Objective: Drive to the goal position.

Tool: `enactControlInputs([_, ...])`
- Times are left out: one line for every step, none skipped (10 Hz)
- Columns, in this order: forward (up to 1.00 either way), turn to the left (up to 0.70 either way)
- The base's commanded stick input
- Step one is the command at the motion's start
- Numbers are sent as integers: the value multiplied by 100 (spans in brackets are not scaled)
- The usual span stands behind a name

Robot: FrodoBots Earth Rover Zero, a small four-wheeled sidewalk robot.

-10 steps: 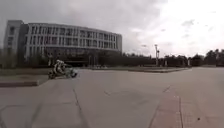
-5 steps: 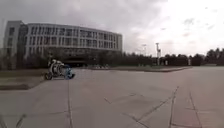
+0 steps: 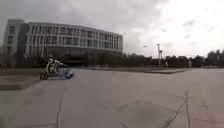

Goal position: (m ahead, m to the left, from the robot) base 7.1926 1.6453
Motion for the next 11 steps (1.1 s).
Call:
enactControlInputs([70,31])
enactControlInputs([70,8])
enactControlInputs([70,0])
enactControlInputs([70,0])
enactControlInputs([70,0])
enactControlInputs([70,0])
enactControlInputs([70,0])
enactControlInputs([70,0])
enactControlInputs([70,0])
enactControlInputs([70,0])
enactControlInputs([70,0])
